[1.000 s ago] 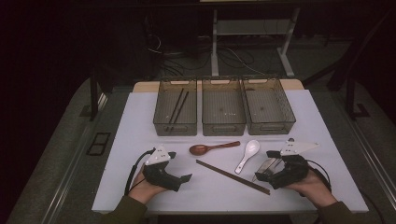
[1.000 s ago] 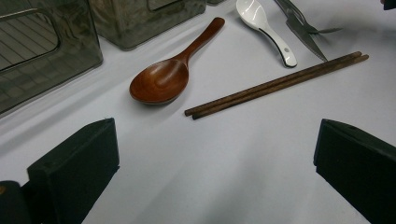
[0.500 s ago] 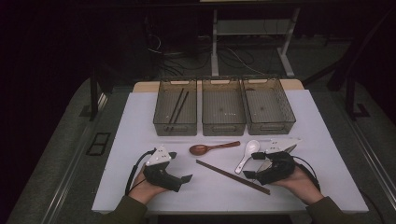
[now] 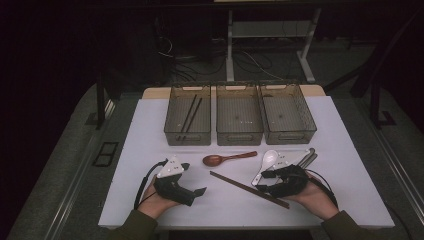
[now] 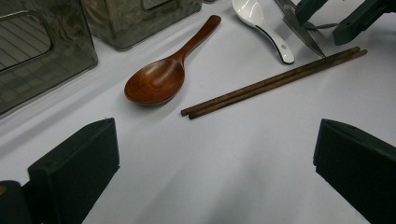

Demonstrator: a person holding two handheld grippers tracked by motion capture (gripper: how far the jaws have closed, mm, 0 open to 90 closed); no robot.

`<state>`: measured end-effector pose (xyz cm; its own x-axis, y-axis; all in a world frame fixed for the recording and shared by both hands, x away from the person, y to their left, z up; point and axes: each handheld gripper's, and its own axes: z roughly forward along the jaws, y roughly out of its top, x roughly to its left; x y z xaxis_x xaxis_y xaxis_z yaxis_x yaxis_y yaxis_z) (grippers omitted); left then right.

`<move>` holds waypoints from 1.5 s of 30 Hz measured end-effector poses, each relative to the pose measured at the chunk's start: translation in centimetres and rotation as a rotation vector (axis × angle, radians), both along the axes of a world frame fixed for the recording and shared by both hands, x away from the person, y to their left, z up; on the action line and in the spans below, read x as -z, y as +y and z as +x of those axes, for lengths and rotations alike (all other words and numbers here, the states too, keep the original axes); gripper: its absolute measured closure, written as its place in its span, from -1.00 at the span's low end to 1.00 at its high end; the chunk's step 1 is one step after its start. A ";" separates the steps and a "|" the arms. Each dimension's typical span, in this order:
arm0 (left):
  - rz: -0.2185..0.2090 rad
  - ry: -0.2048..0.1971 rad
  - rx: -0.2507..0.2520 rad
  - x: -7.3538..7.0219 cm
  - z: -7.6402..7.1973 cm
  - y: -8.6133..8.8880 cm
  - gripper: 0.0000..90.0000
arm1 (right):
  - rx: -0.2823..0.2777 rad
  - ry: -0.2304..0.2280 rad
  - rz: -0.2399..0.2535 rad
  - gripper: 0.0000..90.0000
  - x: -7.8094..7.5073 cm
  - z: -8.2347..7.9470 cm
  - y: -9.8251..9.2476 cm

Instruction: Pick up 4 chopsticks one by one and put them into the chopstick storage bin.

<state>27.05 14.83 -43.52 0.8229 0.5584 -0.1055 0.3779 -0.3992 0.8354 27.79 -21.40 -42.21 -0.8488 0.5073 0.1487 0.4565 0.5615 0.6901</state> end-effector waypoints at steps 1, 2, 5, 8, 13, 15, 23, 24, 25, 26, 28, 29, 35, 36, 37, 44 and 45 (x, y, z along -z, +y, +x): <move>0.000 0.000 0.000 0.0 0.0 0.0 -1.00 | 0.000 0.003 -0.004 0.09 0.0 0.0 0.0; -0.001 0.000 0.000 0.0 0.0 0.0 -1.00 | -0.005 0.009 -0.009 0.13 0.1 0.0 0.1; 0.003 -0.001 0.002 0.0 0.0 0.0 -1.00 | -0.017 0.023 -0.027 0.25 0.2 -0.2 0.2; 0.004 -0.001 0.003 0.0 0.0 0.0 -1.00 | -0.026 0.035 -0.048 0.39 0.4 -0.2 0.4; 0.008 -0.002 0.008 0.0 0.0 -0.1 -1.00 | -0.038 0.049 -0.076 0.54 0.6 -0.3 0.6; 0.009 -0.002 0.008 0.0 0.0 -0.1 -1.00 | -0.044 0.053 -0.090 0.59 0.6 -0.4 0.7; 0.008 0.000 0.009 0.1 0.0 -0.1 -1.00 | -0.047 0.049 -0.127 0.68 0.9 -0.5 0.9; 0.008 -0.001 0.009 0.1 0.0 -0.1 -1.00 | -0.048 0.048 -0.131 0.69 1.0 -0.5 1.0; 0.009 -0.001 0.009 0.1 0.0 -0.1 -1.00 | -0.050 0.048 -0.134 0.69 1.0 -0.5 1.0; 0.008 -0.001 0.008 0.1 0.0 -0.2 -1.00 | -0.050 0.047 -0.136 0.69 1.0 -0.5 1.0; 0.009 0.000 0.009 0.1 0.0 -0.1 -1.00 | -0.053 0.045 -0.144 0.70 1.1 -0.5 1.0; 0.009 -0.001 0.009 0.1 0.0 -0.2 -1.00 | -0.052 0.044 -0.148 0.70 1.1 -0.5 1.0; 0.010 0.000 0.010 0.1 0.0 -0.1 -1.00 | -0.059 0.044 -0.162 0.74 1.2 -0.5 1.1; 0.009 0.000 0.009 0.1 0.0 -0.2 -1.00 | -0.060 0.044 -0.162 0.74 1.2 -0.5 1.2; 0.009 -0.001 0.010 0.1 0.0 -0.2 -1.00 | -0.061 0.045 -0.162 0.74 1.3 -0.6 1.2; 0.012 0.000 0.013 0.1 0.0 -0.2 -1.00 | -0.070 0.038 -0.179 0.78 1.4 -0.6 1.4; 0.012 0.000 0.013 0.1 0.0 -0.2 -1.00 | -0.067 0.034 -0.182 0.80 1.4 -0.7 1.4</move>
<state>27.00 14.60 -43.63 0.8300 0.5489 -0.0991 0.3731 -0.4142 0.8302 27.12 -19.99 -43.65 -0.8778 0.4706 0.0893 0.4352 0.7057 0.5591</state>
